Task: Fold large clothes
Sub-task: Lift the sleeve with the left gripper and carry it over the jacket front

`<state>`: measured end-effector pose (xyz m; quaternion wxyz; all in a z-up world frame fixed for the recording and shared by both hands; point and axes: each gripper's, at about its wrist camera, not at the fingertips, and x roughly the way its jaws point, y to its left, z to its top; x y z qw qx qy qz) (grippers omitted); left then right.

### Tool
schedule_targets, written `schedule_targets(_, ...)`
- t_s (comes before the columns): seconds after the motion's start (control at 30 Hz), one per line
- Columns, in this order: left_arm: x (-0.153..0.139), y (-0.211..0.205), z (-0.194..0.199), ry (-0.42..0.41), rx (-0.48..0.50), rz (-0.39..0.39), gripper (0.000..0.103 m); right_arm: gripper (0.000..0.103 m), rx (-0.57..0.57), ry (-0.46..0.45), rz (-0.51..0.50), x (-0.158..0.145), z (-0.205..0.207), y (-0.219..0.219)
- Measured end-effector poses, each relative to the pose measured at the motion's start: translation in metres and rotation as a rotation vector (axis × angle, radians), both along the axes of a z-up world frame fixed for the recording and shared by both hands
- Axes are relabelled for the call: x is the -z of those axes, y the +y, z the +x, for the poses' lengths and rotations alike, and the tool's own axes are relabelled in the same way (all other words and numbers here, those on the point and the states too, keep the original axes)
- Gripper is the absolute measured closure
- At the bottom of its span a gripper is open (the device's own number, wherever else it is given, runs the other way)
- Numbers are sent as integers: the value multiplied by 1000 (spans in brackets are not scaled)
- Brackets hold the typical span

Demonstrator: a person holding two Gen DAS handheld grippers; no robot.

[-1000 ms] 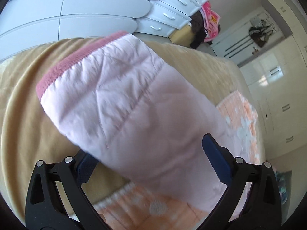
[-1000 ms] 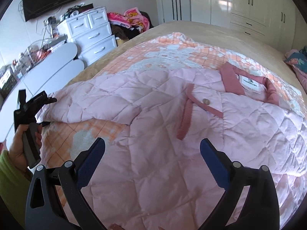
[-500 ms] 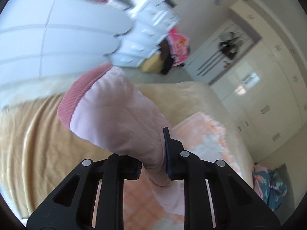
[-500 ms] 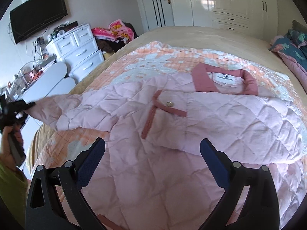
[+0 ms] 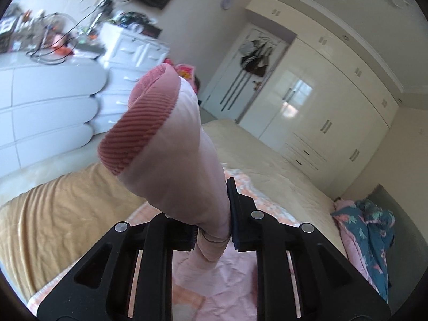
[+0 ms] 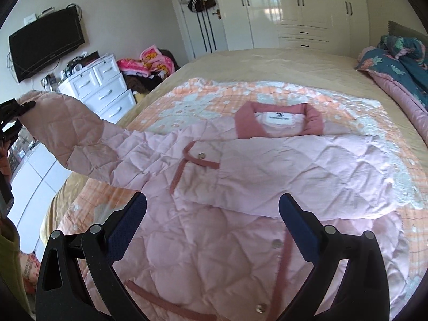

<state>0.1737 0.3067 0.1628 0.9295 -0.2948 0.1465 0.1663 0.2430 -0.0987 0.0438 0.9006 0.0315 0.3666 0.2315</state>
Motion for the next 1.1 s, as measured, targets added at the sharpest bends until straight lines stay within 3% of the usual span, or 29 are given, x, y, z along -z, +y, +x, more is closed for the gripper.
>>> schedule_targets(0.63,-38,-137,48,6,225,125,93,4,107,-34,95,-22,-14,-97)
schedule_targets(1.1,-28,-234,82,55,366,194,93,4,190,-36,172,-20,-19,-166)
